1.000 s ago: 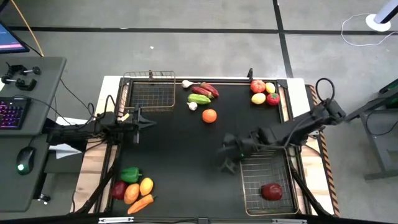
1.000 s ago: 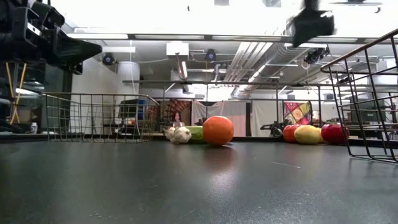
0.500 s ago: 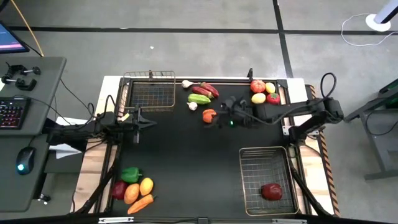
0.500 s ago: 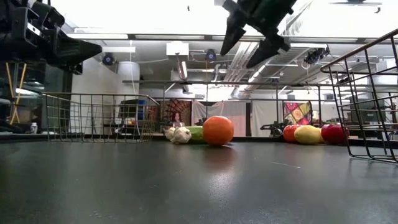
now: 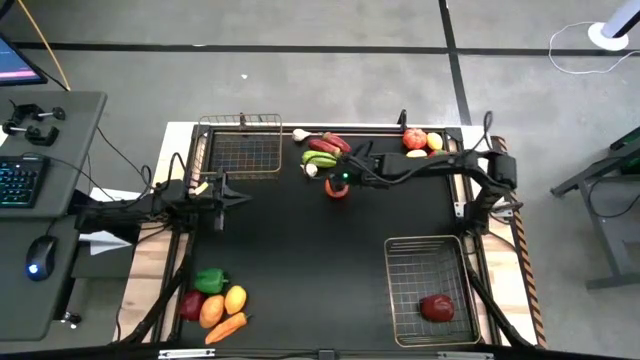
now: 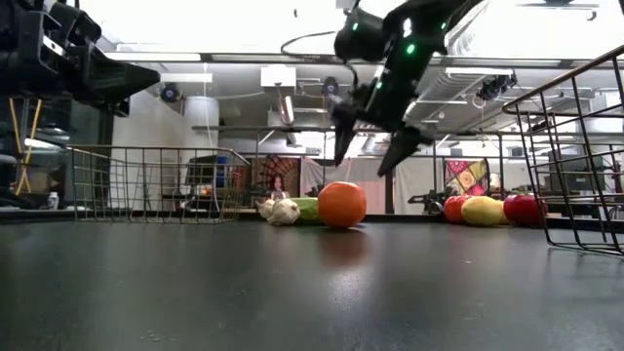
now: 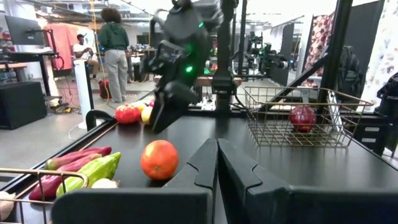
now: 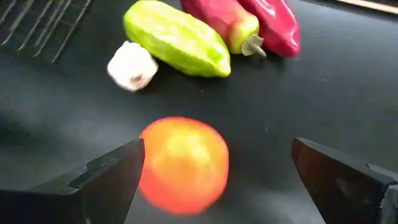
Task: Sort produce into baskets
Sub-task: Put the orange into the bottom wire basket
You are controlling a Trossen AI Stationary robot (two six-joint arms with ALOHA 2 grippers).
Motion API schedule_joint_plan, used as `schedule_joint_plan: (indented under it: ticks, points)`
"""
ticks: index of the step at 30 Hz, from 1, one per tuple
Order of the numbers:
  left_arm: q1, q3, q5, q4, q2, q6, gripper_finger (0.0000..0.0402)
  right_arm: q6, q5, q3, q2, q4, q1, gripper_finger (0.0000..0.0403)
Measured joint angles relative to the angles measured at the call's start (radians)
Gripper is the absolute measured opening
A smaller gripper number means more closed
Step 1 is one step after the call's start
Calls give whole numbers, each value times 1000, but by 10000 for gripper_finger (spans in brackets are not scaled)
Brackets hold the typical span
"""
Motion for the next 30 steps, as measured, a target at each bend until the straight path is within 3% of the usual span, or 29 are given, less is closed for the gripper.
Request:
schedule_joint_plan:
  ticks: [6,18,30]
  points:
    - [0,0,0,0,0,0,1,0,-64,0,64,75,-31,399]
    - [0,0,0,0,0,0,1,-7,-128,0,64,66,2,399]
    - [0,0,0,0,0,0,1,59,-105,0,108,70,16,399]
